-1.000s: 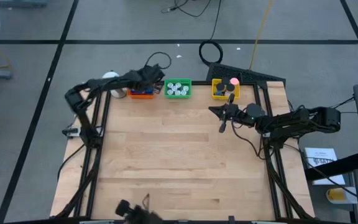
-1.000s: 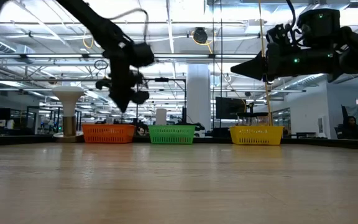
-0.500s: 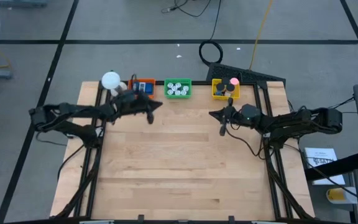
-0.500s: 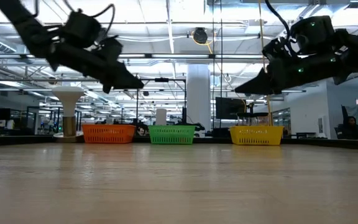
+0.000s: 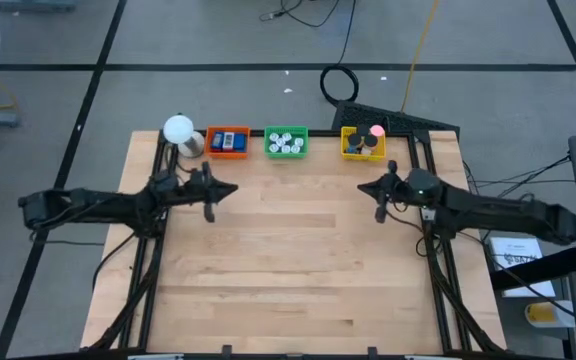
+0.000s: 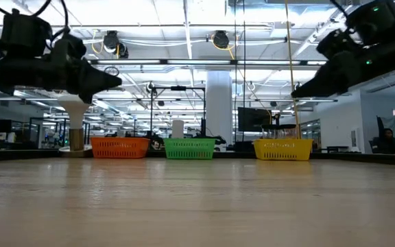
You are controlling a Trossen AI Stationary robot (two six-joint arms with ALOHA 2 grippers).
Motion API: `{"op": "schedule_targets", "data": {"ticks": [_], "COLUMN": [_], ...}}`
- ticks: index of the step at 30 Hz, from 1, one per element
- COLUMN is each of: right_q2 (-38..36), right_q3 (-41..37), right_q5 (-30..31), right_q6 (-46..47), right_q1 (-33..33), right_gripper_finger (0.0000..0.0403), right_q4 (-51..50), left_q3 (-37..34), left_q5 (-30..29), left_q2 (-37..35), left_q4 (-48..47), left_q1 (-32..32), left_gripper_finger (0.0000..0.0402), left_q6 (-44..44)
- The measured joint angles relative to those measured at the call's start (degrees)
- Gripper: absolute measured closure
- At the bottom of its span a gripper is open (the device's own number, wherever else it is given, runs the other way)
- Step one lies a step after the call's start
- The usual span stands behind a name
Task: Pick & Place Office items
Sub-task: Return to Home Position
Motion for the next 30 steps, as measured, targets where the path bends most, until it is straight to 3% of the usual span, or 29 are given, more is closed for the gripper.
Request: {"op": "schedule_targets", "data": {"ticks": [7, 14, 19, 24, 28, 30], "right_q2": [-17.56, -32.88, -32.48, -32.82, -32.84, -32.89], "right_q3": [0.00, -4.95, -9.40, -14.23, -14.14, -14.14], "right_q5": [2.65, 4.11, 3.69, 1.98, 0.26, -0.11], "right_q6": [1.42, 4.74, 6.33, 7.12, 7.02, 6.37], "right_q1": [-0.32, -0.35, -0.23, -0.11, 0.48, 1.03], "right_gripper_finger": [0.0403, 0.0403, 0.0403, 0.0403, 0.0403, 0.0403], "right_q4": [-14.02, -13.87, -9.86, -4.19, -4.92, -4.83], "left_q3": [-0.30, -0.15, -0.15, -0.15, -0.15, -0.15], "left_q5": [-0.19, -0.19, 0.55, 1.27, 3.80, 1.83], "left_q2": [-10.31, -15.36, -17.36, -19.20, -22.33, -24.83], "left_q4": [-9.69, -15.33, -17.42, -17.98, -18.32, -21.06], "left_q1": [-1.10, -1.40, -1.37, -1.43, -2.95, -3.95], "left_gripper_finger": [0.0395, 0.0386, 0.0399, 0.0385, 0.0387, 0.0395], "left_q6": [3.91, 4.68, 4.50, 3.75, 3.51, 3.76]}}
